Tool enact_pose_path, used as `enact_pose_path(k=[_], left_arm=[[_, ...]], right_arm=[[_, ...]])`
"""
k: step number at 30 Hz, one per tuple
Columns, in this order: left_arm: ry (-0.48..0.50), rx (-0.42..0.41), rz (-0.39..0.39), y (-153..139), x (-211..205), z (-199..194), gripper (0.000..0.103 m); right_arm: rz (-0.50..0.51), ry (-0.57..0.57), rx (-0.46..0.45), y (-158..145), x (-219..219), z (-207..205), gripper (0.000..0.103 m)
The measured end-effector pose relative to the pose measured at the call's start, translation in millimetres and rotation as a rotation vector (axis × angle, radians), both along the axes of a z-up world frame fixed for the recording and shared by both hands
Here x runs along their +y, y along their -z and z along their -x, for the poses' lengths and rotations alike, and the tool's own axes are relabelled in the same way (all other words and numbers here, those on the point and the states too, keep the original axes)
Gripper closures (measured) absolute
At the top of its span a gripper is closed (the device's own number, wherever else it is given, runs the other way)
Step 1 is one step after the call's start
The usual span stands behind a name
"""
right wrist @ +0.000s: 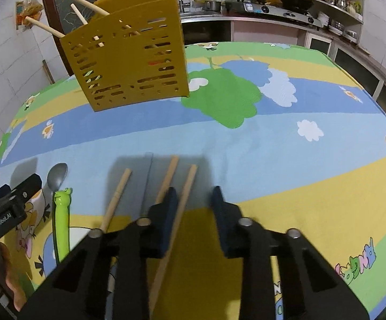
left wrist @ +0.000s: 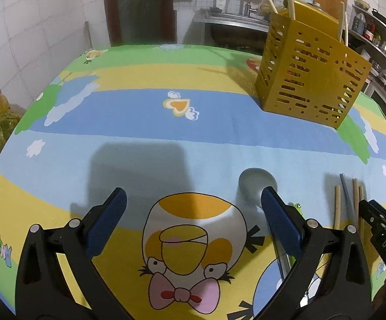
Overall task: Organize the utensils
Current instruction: 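Close the left tool on the grey spoon handle while the right tool grasps a chopstick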
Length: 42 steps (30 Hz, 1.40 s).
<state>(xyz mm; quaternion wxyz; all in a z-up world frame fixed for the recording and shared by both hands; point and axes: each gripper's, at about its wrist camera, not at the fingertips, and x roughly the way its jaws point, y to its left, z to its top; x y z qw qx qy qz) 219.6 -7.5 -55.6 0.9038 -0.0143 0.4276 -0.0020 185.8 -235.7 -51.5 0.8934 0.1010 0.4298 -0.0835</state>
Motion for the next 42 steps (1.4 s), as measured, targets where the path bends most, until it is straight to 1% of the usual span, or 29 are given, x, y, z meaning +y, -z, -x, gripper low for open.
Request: enact_pose_path(k=[2,6,8,16,19,23,25,27,28,31,33,34,36,37,38,39,42], left_arm=[[-0.009,0.005,0.015,0,0,-1,0.005],[-0.007,0.016,0.025,1,-3,-3,0.005],[-0.002,0.012,0.013,0,-7,-4,0.005],[0.023,0.026,-0.017,0,-19,-10,0.006],[0.035,0.041,-0.017,2,-23,-16,0.006],[0.061,0.072,-0.018,4,-33,-25,0.006],[0.085,0.084,-0.028,6,-40,-28,0.011],[0.126,0.12,-0.029,10,-48,-30,0.023],[0.13,0.13,-0.03,11,-49,-30,0.024],[0.115,0.123,-0.039,11,-53,-31,0.028],[0.103,0.133,-0.04,10,-54,-33,0.039],[0.099,0.14,-0.04,9,-54,-33,0.043],[0.088,0.163,-0.032,7,-54,-35,0.057],[0.086,0.17,-0.029,6,-54,-35,0.06],[0.083,0.178,-0.032,6,-54,-36,0.065],[0.079,0.181,-0.035,5,-54,-36,0.068],[0.08,0.182,-0.027,5,-53,-37,0.068]], right_arm=[[-0.021,0.009,-0.002,0,0,-1,0.092],[-0.044,-0.001,-0.014,0,-4,-2,0.094],[-0.048,-0.011,-0.016,0,-9,-3,0.095],[0.001,-0.048,-0.001,-4,-38,-16,0.095],[-0.017,-0.067,0.006,0,-50,-20,0.095],[-0.009,-0.083,-0.018,2,-50,-16,0.095],[-0.001,-0.083,-0.028,3,-49,-14,0.095],[0.005,-0.085,-0.034,3,-48,-13,0.095],[0.002,-0.084,-0.036,3,-48,-13,0.095],[-0.011,-0.083,-0.04,3,-50,-13,0.095],[-0.014,-0.081,-0.04,3,-51,-13,0.095],[-0.013,-0.08,-0.039,3,-50,-13,0.095],[-0.014,-0.083,-0.04,3,-51,-13,0.095],[-0.015,-0.083,-0.041,3,-50,-13,0.096],[-0.017,-0.085,-0.043,3,-50,-13,0.096],[-0.02,-0.087,-0.045,3,-49,-13,0.096],[-0.022,-0.087,-0.062,0,-47,-10,0.097]])
